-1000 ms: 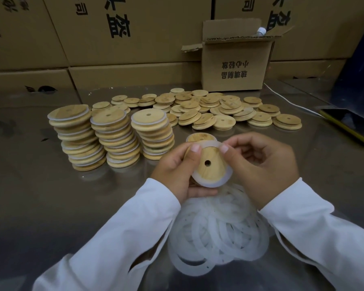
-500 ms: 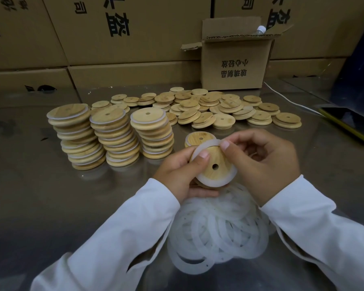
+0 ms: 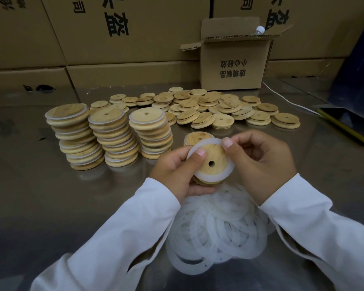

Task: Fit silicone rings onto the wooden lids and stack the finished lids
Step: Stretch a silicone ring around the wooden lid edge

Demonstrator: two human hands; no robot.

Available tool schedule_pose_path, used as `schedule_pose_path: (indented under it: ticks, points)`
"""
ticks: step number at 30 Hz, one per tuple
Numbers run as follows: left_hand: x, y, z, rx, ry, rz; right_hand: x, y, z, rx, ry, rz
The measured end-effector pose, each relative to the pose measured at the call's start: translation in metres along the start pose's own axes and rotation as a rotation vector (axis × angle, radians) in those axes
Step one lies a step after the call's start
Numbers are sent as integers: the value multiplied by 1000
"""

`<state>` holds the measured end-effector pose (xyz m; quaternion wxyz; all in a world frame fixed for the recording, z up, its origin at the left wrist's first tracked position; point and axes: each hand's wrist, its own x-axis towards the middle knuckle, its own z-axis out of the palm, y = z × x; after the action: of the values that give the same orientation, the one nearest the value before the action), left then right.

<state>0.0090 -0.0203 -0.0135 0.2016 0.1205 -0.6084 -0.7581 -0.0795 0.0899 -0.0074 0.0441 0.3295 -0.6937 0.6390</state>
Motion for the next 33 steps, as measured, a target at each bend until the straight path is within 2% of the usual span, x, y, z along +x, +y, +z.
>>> schedule_pose_path:
  ticks: [12,21,29,33]
  points:
    - [-2,3,3,96,92,82,4,0,-2,-6,-41,33]
    - [-2,7,3,163,107,130,5,-1,-3,-71,32,-80]
    - [-2,7,5,131,149,71,4,4,-4,-129,24,-65]
    - [-2,8,5,147,148,53,3,2,-3,-180,56,-137]
